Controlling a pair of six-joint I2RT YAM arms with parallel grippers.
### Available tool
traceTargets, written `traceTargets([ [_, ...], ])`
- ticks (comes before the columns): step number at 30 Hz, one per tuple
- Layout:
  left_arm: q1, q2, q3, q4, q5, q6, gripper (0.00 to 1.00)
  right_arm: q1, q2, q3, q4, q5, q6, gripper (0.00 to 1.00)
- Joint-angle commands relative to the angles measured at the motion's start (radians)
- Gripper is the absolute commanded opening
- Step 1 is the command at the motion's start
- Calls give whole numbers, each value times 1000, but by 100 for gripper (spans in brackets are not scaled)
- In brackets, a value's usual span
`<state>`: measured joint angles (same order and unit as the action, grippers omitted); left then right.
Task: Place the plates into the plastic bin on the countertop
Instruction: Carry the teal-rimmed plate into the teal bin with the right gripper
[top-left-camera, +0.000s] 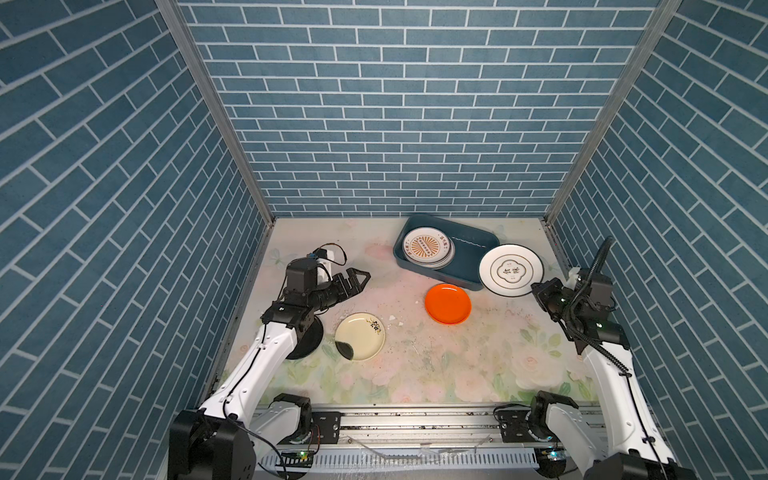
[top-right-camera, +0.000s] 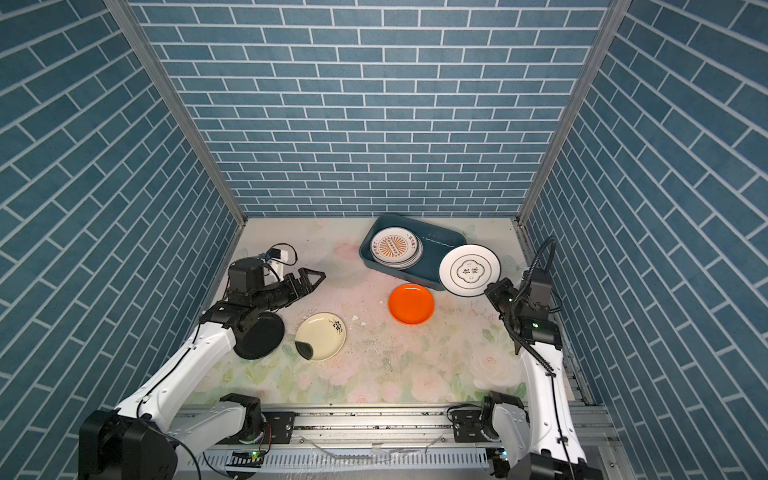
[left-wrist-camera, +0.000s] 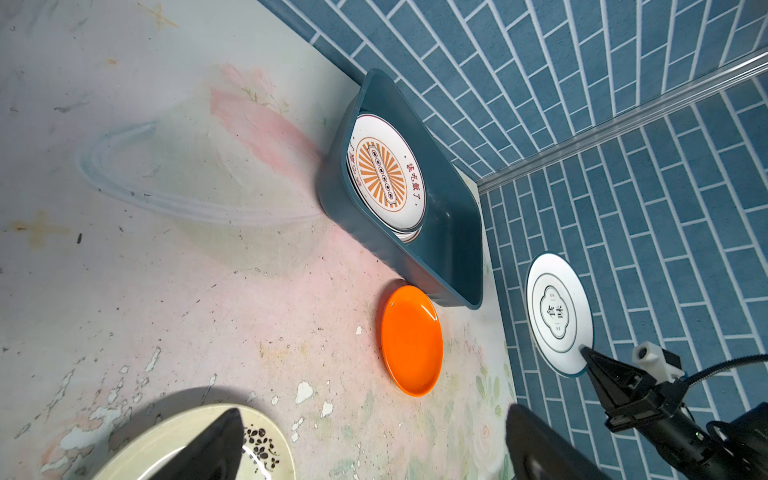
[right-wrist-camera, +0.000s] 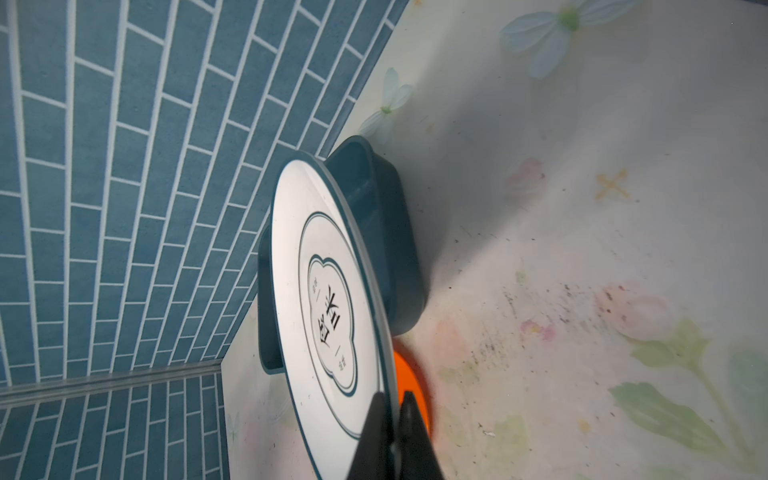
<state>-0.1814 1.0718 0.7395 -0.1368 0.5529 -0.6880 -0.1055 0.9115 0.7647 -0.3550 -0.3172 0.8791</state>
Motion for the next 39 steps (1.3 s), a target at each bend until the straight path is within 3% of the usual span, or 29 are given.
traceTargets([
  [1,7,3,-18,26,18,0,100,76,61,68,92,49,34,0],
  [13,-13,16,-29,39,14,7,100,302,433,278,193,122,-3,0],
  [31,-98,-9,9,-54,-80,82,100,423,1041,784,157,114,-45,0],
  [39,-113,-35,34,-107,-114,113,100,434,1202,939,73,91,-35,0],
])
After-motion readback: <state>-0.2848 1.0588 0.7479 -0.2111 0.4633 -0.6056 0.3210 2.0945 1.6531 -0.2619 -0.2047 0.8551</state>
